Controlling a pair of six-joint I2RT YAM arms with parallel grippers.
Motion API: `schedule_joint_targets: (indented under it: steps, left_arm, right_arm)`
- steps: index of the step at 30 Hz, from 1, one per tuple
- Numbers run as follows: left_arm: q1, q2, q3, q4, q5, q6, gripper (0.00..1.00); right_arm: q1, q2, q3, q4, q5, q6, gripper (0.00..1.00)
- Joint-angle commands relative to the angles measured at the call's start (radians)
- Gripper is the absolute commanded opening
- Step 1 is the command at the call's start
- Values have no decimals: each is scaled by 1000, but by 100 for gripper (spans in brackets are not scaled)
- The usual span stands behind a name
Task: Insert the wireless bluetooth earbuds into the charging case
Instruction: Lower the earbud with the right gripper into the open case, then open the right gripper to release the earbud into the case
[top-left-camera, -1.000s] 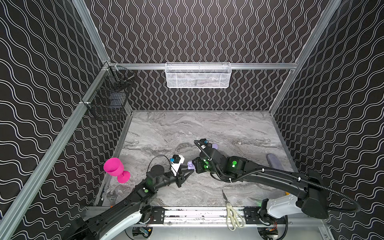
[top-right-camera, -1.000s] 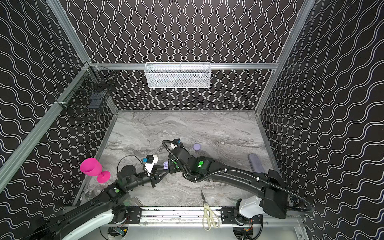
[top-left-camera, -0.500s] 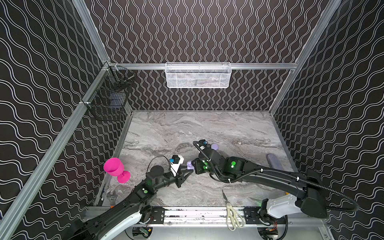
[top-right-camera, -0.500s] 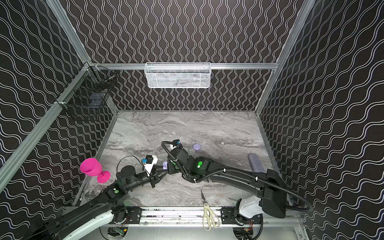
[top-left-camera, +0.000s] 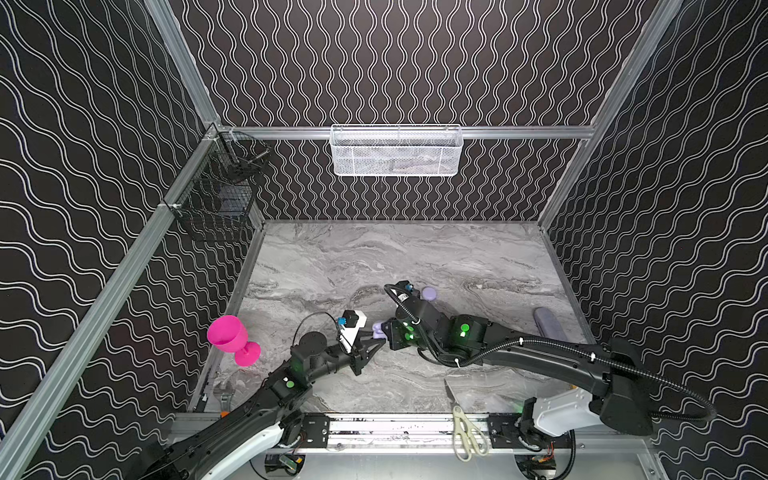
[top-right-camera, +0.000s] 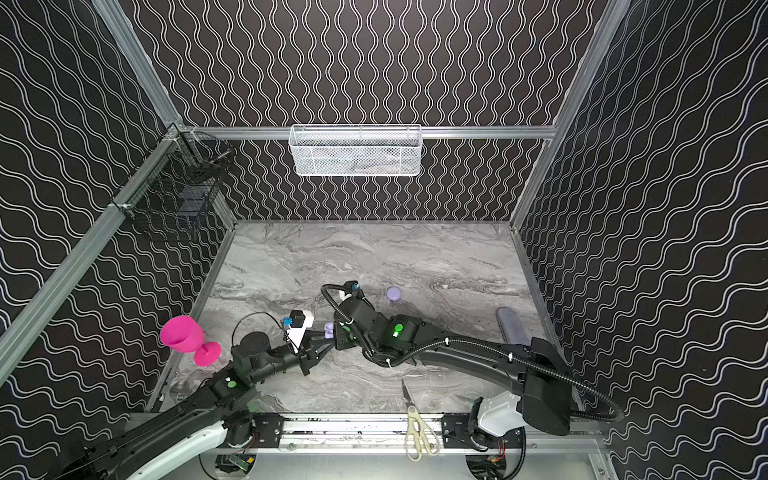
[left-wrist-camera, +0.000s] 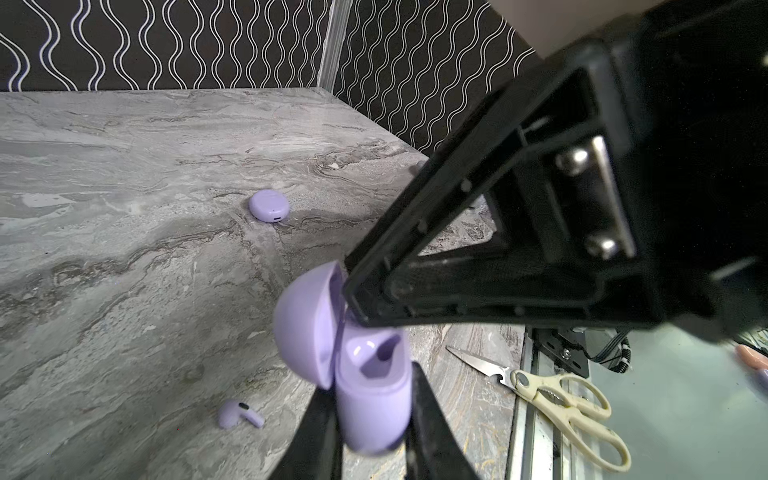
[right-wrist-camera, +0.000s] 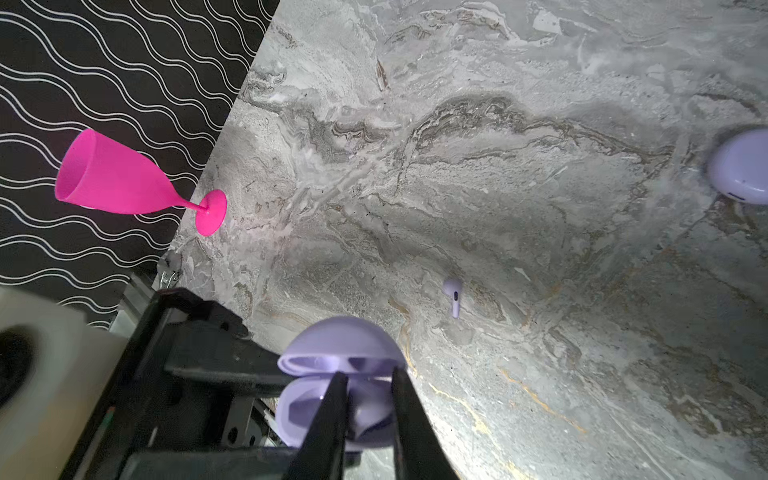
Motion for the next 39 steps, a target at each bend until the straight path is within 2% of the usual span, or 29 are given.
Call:
schedule_joint_targets:
  steps: [1, 8, 39]
  left_arm:
    - [1, -6, -1, 16, -22, 23, 23]
    - [2, -10, -3, 17, -21, 23, 23]
    - [1, -36, -5, -12, -53, 21, 22]
  right_arm:
    - [4, 0, -2, 4, -1, 9, 23]
    - [4, 2, 2, 2, 0, 8, 29]
    - [-14, -45, 8, -54, 94, -24, 37]
